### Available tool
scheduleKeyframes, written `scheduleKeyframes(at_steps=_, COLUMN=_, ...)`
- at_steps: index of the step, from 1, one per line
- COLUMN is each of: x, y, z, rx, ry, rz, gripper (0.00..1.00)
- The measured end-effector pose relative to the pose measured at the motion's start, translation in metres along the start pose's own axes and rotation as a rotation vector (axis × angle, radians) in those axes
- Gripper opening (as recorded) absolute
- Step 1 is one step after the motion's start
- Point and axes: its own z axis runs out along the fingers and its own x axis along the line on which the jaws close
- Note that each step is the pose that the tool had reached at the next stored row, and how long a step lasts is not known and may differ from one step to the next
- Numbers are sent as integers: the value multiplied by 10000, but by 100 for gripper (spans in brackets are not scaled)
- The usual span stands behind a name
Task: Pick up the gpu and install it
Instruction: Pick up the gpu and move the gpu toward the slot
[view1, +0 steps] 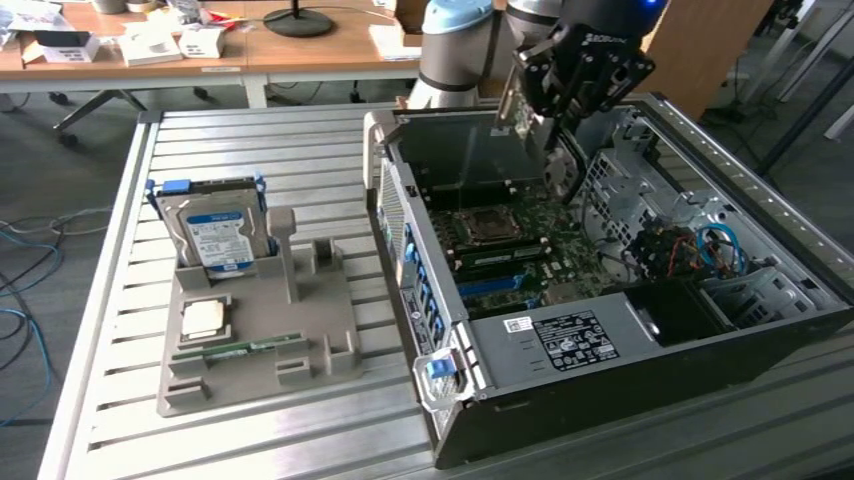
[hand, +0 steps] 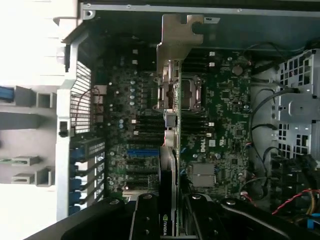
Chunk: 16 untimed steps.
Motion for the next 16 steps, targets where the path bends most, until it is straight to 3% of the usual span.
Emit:
scheduleKeyframes(at_steps=4, x=-144, y=-1, z=-1, rx=-38, ry=0, rz=-1, gripper=26)
scheduleKeyframes(at_steps=8, x=-163, y=0, z=-2, rx=-40, ry=-1, rz=0, gripper=26)
scheduleKeyframes(at_steps=13, x=-324, y=0, z=-3, rx=-69, ry=0, rz=-7, gripper=26)
scheduleKeyframes(at_steps=16, x=-339, y=0, z=-3, rx=-74, ry=0, rz=-12, gripper=26)
